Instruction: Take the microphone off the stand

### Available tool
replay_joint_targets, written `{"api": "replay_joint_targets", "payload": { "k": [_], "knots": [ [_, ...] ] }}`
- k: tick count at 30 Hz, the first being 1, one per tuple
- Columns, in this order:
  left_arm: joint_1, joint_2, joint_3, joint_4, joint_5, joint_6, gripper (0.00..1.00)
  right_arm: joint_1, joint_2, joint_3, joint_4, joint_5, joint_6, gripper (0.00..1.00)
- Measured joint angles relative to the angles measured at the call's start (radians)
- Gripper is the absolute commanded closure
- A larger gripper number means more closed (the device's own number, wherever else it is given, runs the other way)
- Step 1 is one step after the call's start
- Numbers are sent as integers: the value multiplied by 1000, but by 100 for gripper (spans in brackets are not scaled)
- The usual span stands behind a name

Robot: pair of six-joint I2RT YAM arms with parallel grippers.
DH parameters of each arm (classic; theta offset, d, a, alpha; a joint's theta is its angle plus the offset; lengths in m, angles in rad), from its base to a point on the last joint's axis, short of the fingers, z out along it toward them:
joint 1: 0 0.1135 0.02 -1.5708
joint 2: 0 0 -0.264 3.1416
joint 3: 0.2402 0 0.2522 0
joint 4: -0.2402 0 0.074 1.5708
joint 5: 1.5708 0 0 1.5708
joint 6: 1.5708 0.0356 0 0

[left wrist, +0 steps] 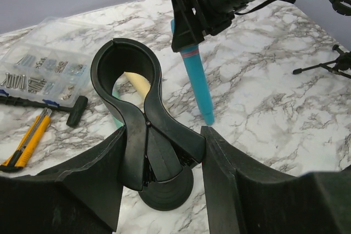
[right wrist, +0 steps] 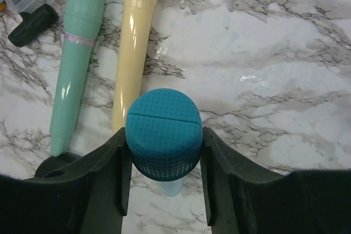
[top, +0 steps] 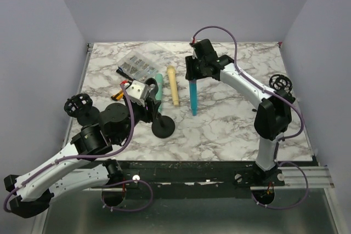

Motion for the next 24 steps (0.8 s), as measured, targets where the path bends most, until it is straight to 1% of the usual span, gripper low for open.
{"api": "replay_joint_targets", "payload": {
  "k": [3,7,16,17,18,24],
  "knots": [
    [1,-21,11,-47,1,0,100,-19,74,51,1,-54,19,100],
    [6,-26,31,-105,-3,6,100,-34,176,144,7,-90,35,99],
    [7,-47,8,-93,-54,-6,100,-51,396,320,36,-89,53,99],
    [7,-54,-3,-84,-65,-12,100,-52,414,331,41,-86,53,98],
    [8,-61,-12,-72,-75,-19,100,-52,431,338,48,-85,53,95],
    [11,-58,-31,-31,-101,-40,100,-53,491,356,75,-76,75,73]
  ]
}}
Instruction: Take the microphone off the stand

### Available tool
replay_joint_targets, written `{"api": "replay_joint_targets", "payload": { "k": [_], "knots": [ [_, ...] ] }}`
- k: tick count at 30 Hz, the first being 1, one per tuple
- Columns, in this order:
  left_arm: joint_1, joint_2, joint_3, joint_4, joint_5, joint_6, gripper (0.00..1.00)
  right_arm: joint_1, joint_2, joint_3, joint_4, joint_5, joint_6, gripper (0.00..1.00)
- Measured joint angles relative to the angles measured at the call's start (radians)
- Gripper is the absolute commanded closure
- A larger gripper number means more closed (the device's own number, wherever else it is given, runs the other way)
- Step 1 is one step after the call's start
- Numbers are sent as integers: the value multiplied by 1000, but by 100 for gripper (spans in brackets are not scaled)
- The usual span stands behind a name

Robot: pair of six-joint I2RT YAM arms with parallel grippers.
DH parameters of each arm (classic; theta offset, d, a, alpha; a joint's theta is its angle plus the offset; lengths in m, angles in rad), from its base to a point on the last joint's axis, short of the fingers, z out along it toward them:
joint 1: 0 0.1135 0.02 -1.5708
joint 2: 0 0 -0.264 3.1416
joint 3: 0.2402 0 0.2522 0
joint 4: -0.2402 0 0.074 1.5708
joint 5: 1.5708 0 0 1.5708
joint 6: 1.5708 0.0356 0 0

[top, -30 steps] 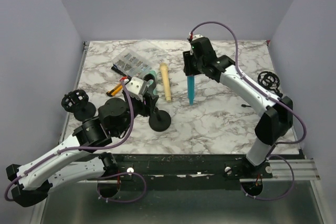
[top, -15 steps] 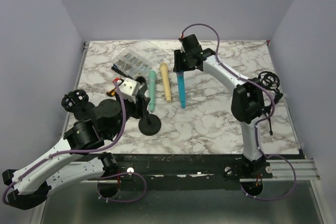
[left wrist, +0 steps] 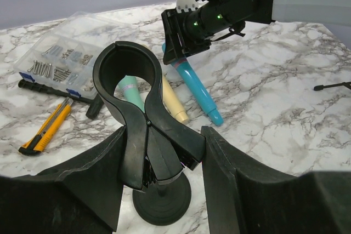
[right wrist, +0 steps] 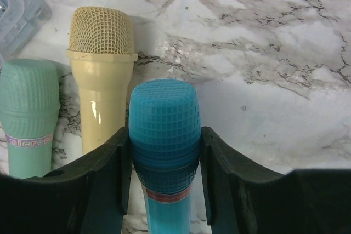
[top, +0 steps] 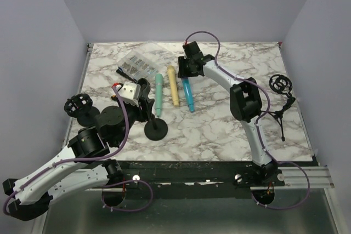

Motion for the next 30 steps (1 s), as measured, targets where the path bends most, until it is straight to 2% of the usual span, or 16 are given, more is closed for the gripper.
{"api": "replay_joint_targets", "payload": {
  "k": [5,8,14,18,22,30],
  "knots": [
    [0,11,1,8,1,0,100,-4,14,0,12,2,13,50],
    [0,12,1,9,7,1,91,-6,14,-4,25,5,21,39],
    [1,13,2,9,16,8,77,-6,14,-21,49,1,21,24],
    [1,14,2,11,17,10,65,-6,10,-48,63,-22,10,20],
    [1,15,2,11,19,12,58,-6,-29,-90,65,-38,-8,17],
    [2,44,15,8,39,3,27,-6,-376,-367,156,-133,-35,12]
  ]
}}
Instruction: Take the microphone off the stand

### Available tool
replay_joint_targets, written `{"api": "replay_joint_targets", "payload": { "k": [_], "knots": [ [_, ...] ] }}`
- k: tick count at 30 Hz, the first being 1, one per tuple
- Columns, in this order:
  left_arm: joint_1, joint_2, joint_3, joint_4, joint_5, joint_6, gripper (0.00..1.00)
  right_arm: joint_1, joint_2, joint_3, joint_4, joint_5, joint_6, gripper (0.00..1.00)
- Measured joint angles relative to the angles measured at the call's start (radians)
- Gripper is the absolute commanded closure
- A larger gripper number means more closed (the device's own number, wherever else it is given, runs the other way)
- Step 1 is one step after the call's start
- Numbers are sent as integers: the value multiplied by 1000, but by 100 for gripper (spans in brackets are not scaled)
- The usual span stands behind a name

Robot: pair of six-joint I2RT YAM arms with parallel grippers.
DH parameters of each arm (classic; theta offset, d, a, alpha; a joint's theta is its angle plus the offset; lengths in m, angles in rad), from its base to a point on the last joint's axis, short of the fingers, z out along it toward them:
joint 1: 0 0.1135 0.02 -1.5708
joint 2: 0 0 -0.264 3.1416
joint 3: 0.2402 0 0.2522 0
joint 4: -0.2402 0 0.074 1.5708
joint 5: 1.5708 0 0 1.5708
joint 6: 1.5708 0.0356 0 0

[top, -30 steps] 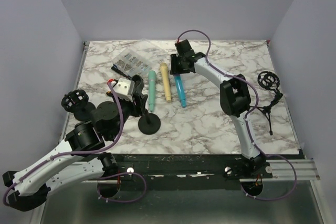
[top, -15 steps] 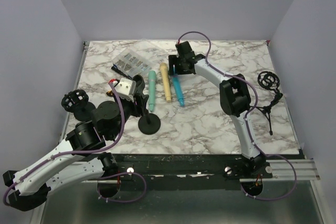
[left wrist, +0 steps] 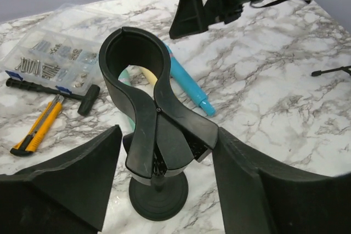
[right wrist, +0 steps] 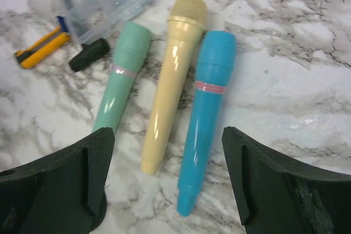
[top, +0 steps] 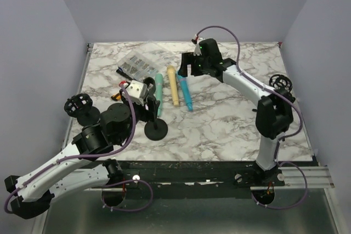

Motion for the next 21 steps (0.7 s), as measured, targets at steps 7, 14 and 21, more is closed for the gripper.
{"api": "replay_joint_targets", "payload": {
  "k": [7,14,21],
  "knots": [
    [8,50,32,-69,47,-19,5,1,-288,-340,238,-212,29,10],
    [14,39,132,-139,76,-48,1,28,-401,-518,404,-405,101,7],
    [18,9,260,-221,86,-47,1,143,-517,-557,550,-484,159,5]
  ]
}}
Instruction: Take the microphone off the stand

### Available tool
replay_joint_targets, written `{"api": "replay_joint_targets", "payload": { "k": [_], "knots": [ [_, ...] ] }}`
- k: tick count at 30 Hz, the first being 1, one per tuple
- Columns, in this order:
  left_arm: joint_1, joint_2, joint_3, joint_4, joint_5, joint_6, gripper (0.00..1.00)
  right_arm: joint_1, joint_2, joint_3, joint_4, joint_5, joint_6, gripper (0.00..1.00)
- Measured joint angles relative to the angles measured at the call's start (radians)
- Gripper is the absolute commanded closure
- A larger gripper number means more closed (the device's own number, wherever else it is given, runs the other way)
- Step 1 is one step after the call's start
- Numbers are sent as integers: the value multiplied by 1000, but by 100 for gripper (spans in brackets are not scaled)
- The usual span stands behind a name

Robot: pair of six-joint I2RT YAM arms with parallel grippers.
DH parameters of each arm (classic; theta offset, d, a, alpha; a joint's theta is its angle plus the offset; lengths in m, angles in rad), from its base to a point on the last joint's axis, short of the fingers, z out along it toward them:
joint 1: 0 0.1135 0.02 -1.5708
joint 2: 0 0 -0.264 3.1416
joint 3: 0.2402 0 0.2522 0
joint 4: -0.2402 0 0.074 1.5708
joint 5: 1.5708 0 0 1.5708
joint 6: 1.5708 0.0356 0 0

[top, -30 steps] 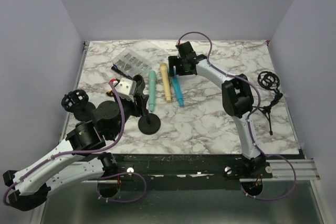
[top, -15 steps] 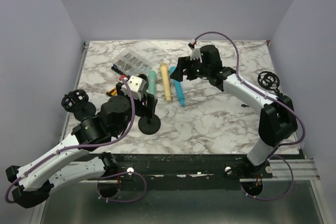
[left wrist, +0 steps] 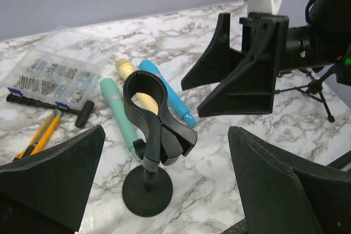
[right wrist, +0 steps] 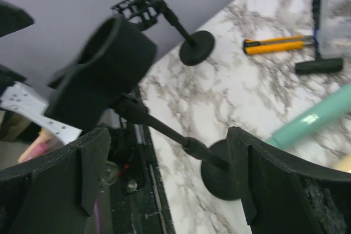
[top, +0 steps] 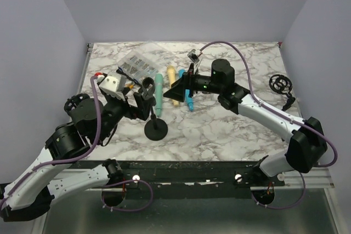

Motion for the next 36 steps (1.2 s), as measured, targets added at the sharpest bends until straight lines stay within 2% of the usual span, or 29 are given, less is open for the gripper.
{"api": "replay_joint_targets", "payload": {
  "k": [7,18,30,36],
  "knots": [
    [2,-17,84,10,-34,100,1,36,0,10,94,-6,221,5],
    [17,37,79,220,-111,361,1,87,15,7,153,28,574,3],
    [93,-23,-120,338,-114,385,2,133,88,70,108,72,684,8],
    [107,-48,-174,388,-114,389,1,151,100,85,104,72,700,17]
  ]
}}
